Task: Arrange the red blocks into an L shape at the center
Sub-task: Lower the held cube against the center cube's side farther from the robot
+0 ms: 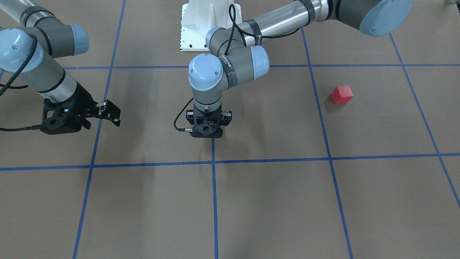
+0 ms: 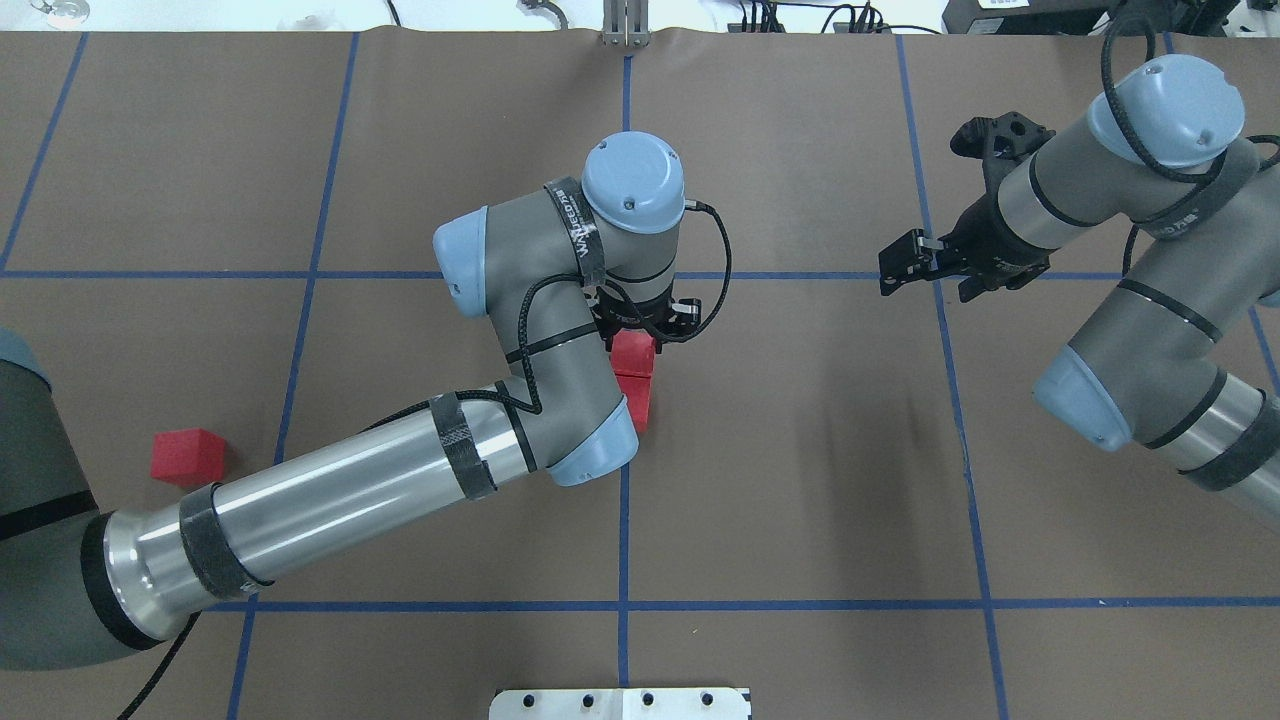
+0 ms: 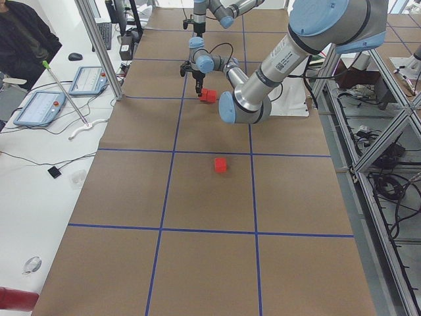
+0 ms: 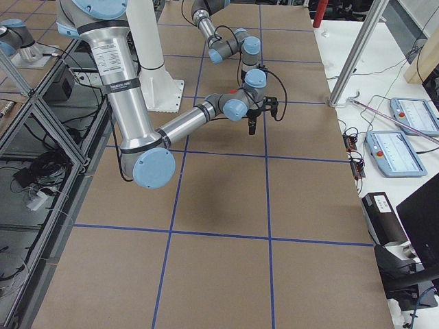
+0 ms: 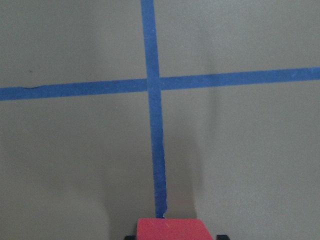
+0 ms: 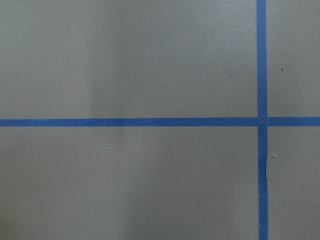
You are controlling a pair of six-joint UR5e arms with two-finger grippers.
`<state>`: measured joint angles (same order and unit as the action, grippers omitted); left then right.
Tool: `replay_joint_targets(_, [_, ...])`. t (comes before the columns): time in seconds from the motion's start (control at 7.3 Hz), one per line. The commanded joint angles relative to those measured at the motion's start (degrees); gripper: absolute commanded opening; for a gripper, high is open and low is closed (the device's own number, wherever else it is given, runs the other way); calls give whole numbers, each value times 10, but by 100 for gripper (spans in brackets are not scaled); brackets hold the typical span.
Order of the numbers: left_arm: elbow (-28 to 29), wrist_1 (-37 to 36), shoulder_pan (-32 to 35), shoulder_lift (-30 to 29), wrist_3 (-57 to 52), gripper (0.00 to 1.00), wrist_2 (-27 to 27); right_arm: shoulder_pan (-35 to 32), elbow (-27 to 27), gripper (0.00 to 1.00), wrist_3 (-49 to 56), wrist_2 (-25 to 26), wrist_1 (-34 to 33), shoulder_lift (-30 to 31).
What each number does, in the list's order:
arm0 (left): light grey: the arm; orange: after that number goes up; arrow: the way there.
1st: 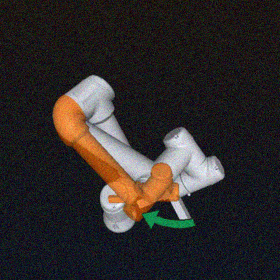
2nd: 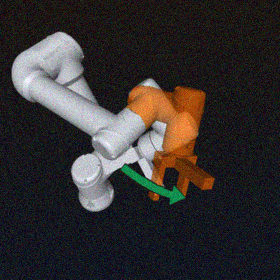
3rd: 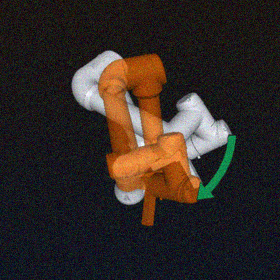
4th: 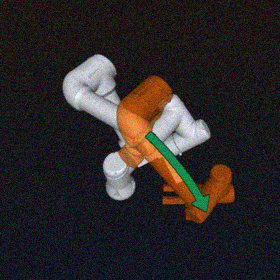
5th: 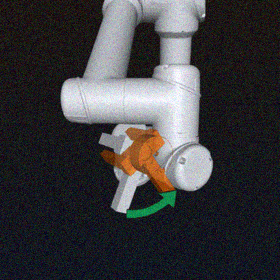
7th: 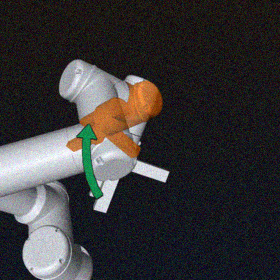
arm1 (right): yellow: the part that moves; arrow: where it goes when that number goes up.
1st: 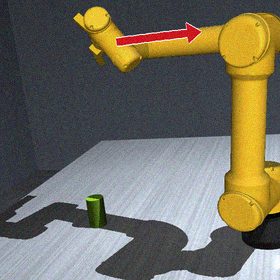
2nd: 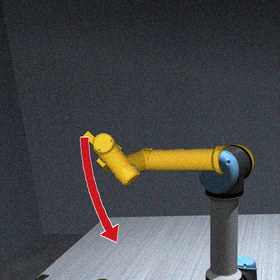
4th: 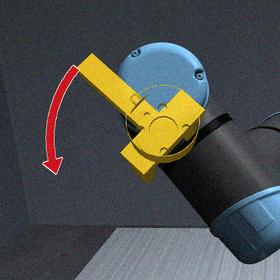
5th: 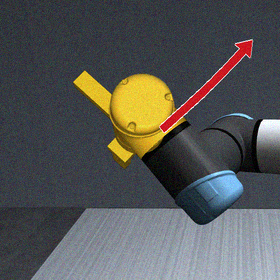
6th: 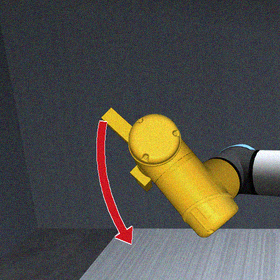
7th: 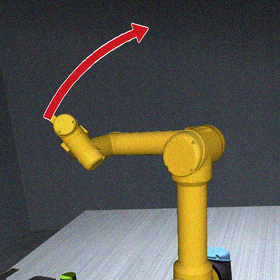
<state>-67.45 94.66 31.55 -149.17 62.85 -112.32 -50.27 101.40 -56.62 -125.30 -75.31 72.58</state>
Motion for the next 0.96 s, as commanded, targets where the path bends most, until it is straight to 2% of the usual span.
replay_joint_targets(0.0, [-1, 0, 0, 2, 0, 0, 0, 0, 1, 99, -1, -1, 0, 0])
replay_joint_targets(0.14, [-1, -1, 0, 2, 1, 2, 0, 0, 2, 99, -1, -2, 1, 1])
replay_joint_targets(0.27, [-3, -1, -1, 2, 2, 66, 0, 0, 3, 99, -1, -2, 1, 0])
replay_joint_targets(0.41, [-12, -1, -1, 5, 3, 100, 0, 0, 3, 99, -2, -2, 0, -2])
replay_joint_targets(0.68, [-49, -4, 1, 26, 3, 100, 1, 0, 2, 99, -2, -2, 0, -3])
replay_joint_targets(0.82, [-119, -9, 7, 72, 3, 100, 0, 0, 2, 99, -2, -1, 0, -4])
